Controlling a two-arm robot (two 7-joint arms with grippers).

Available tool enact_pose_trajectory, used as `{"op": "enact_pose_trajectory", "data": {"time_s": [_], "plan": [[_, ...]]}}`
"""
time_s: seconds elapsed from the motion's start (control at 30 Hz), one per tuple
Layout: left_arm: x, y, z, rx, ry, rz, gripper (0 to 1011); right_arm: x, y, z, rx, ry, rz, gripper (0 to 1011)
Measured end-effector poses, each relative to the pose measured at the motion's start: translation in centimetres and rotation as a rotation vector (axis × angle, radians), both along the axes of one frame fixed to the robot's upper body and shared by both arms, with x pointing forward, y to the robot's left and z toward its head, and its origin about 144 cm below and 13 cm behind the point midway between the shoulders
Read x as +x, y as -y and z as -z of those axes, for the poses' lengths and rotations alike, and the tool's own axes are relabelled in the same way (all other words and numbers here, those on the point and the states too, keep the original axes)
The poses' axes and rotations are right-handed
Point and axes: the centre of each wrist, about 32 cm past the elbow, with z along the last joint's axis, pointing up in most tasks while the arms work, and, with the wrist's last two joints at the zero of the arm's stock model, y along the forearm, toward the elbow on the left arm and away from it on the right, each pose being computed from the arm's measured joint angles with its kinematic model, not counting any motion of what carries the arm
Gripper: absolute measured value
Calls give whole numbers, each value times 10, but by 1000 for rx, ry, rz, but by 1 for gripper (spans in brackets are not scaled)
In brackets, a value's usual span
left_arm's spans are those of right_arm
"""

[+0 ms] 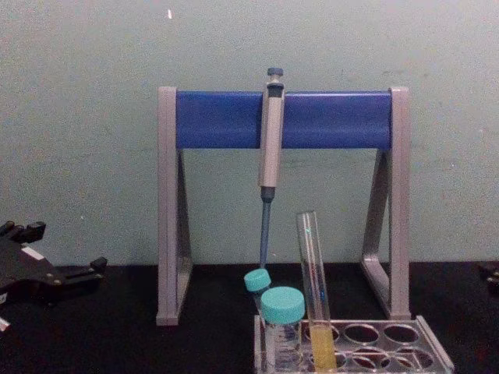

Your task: Pick up the test tube from the test tube rack, shake it, then place it back into the test tube rack.

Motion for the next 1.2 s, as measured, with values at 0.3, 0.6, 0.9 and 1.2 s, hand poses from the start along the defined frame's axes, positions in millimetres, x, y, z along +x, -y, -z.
{"op": "enact_pose_trajectory", "data": {"time_s": [0.3, 0.6, 0.9, 1.2], "plan": [[0, 0, 0, 0, 0, 0, 1001, 0, 0, 0, 0, 0, 0, 1000], [0, 0, 0, 0, 0, 0, 1001, 0, 0, 0, 0, 0, 0, 1000], [0, 0, 0, 0, 0, 0, 1001, 0, 0, 0, 0, 0, 0, 1000], [0, 0, 0, 0, 0, 0, 1001, 0, 0, 0, 0, 0, 0, 1000]]}}
